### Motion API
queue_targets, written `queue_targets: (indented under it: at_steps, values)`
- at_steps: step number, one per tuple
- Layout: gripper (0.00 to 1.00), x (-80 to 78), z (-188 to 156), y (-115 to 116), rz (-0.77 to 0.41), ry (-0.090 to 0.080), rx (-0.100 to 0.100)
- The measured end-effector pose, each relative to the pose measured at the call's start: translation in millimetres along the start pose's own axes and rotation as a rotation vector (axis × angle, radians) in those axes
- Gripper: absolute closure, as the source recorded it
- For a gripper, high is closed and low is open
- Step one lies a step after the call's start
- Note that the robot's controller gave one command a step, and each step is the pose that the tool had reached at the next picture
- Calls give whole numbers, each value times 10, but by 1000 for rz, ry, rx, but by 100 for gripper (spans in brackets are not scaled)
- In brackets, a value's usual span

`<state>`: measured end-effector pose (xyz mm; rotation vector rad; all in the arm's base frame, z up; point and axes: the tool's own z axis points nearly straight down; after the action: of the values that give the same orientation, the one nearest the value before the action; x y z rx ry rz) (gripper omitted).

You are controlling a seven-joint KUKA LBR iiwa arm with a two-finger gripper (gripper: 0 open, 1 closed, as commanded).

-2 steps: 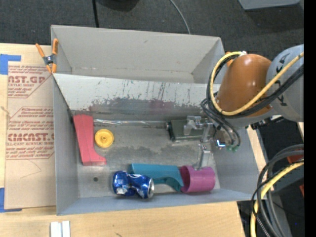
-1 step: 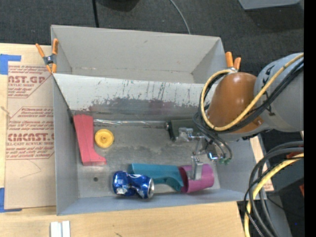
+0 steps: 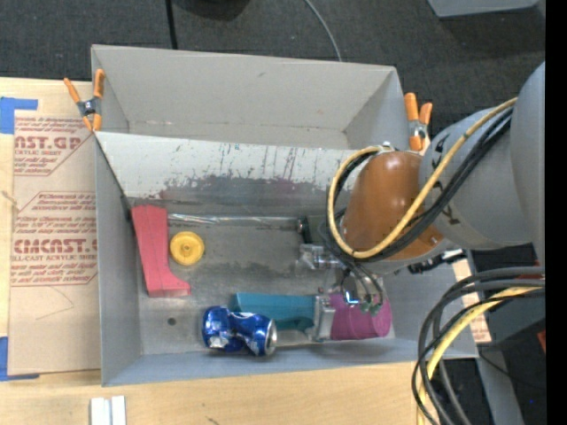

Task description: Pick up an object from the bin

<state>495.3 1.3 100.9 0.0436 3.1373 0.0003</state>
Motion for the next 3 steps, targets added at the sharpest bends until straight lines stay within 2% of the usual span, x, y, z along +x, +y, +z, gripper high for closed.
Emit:
queue_targets:
  at_steps: [1,2,3]
  values:
    - [100,0,255,49,-145,-8,-2]
    - [100,0,255,49,-145,-8,-1]
    - [100,-36,278,183,-164,-11,3]
